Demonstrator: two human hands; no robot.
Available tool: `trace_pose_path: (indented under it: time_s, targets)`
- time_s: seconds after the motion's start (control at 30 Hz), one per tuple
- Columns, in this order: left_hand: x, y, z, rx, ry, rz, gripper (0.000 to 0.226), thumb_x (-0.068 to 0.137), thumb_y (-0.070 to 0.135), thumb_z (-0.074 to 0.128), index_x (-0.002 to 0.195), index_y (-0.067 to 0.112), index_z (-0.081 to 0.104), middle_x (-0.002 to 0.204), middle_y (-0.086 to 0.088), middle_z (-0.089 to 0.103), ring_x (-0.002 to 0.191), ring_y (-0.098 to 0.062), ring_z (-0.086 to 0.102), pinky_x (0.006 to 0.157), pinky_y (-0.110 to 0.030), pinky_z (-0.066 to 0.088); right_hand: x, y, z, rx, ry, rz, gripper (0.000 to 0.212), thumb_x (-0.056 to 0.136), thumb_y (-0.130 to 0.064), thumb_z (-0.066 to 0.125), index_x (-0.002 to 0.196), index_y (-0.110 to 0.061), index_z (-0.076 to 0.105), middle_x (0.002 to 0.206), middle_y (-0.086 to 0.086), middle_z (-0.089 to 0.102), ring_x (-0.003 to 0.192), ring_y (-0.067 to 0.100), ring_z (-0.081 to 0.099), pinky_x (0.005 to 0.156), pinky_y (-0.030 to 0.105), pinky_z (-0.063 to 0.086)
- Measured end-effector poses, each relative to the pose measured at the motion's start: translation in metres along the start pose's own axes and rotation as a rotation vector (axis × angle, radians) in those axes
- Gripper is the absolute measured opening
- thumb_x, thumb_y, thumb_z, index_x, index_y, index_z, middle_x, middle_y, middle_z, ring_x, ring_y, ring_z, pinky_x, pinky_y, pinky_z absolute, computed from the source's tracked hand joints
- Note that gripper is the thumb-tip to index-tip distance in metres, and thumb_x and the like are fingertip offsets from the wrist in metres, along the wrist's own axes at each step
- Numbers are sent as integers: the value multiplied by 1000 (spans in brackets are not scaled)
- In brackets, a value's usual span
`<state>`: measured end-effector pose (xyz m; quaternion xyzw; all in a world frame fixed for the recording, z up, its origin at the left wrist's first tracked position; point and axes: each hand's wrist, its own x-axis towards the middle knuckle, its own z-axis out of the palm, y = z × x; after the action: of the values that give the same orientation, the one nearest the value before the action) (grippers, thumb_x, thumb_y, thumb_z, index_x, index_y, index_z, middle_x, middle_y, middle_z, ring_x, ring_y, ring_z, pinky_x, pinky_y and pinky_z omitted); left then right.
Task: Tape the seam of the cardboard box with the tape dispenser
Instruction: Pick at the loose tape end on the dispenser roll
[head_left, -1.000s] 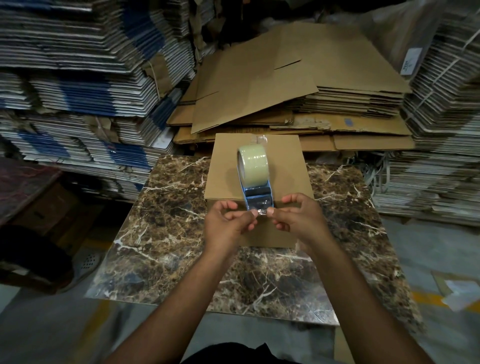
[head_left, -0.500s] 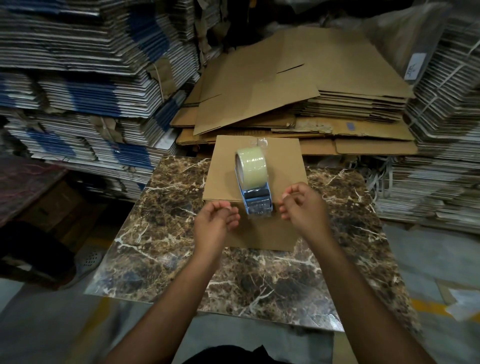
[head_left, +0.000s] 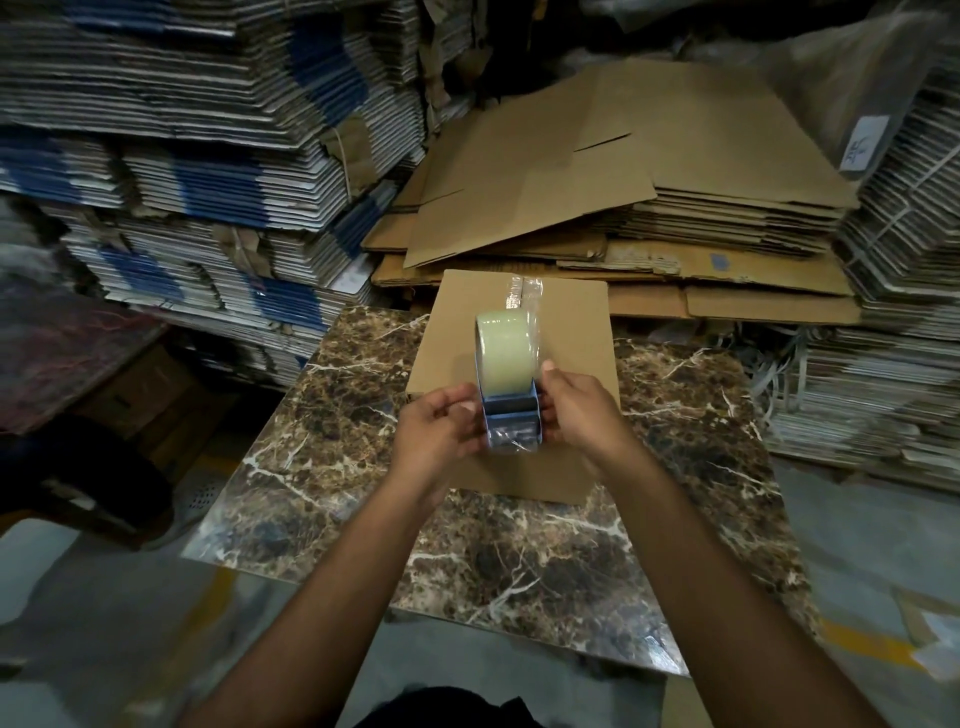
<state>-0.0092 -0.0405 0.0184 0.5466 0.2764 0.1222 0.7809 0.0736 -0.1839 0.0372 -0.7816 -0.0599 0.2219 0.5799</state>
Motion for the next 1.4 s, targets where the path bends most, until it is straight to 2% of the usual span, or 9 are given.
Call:
trace_pose_path:
  time_s: [0.1,0.23,0.53,0.73,0.87,1.0,1.13,1.27,1.4]
  targets:
    - [-7,-10,-3,-46,13,-21,27,90,-7,63,116,0,64,101,-12,77,87,-21,76,72,-30,62,-6,8,-2,172,-69,20,24,101,-26,55,98,-8,69,103,18,75,90,32,75,79,46,63]
    - [-18,-15,-6,-98,33,-30,24,91,-9,59,113,-4,66,95,-14,77,82,-22,75,74,-30,63,-17,12,0,294,-148,32,8,99,-12,59,96,-9,66,96,10,73,80,19,72,62,29,62]
    - [-30,4,-75,-61,148,41,25,90,-10,59,111,0,68,96,-13,77,86,-20,74,80,-30,62,-16,12,63,366,-276,38,14,93,-7,65,105,-8,71,92,5,77,83,19,75,62,32,61]
    - [-4,14,-149,-13,207,12,27,89,-14,56,105,3,70,85,-5,80,79,-18,76,70,-27,61,-3,6,148,372,-288,37,33,92,1,64,124,-6,64,93,1,74,76,13,73,62,29,63]
    - [31,13,-200,21,220,-37,21,89,-11,59,97,5,70,79,-5,78,70,-14,75,61,-22,59,17,15,203,403,-268,126,27,94,4,59,118,-6,65,86,0,73,68,9,73,60,30,63]
    - [84,-4,-237,94,252,-110,18,86,-12,64,97,2,70,71,-4,76,59,-10,72,51,-21,54,51,31,253,374,-191,232,33,97,2,56,130,3,59,103,12,72,87,24,72,74,43,64]
    - [137,-22,-261,175,246,-188,15,88,-9,63,96,2,70,75,-7,74,59,-11,71,52,-21,54,87,47,289,339,-113,306,35,97,-1,58,131,1,59,126,24,66,107,36,67,83,52,59]
    - [182,-40,-274,241,160,-240,25,91,-12,53,113,-12,65,101,-24,73,87,-33,72,70,-29,61,120,54,306,233,-36,306,38,96,-1,60,134,-3,58,118,12,68,98,27,67,70,34,61]
    - [207,-45,-274,326,71,-289,45,81,-25,40,118,-12,64,110,-21,70,61,-11,64,49,-15,49,157,75,321,76,36,298,36,91,-7,68,128,-10,66,121,9,72,102,24,70,93,45,58]
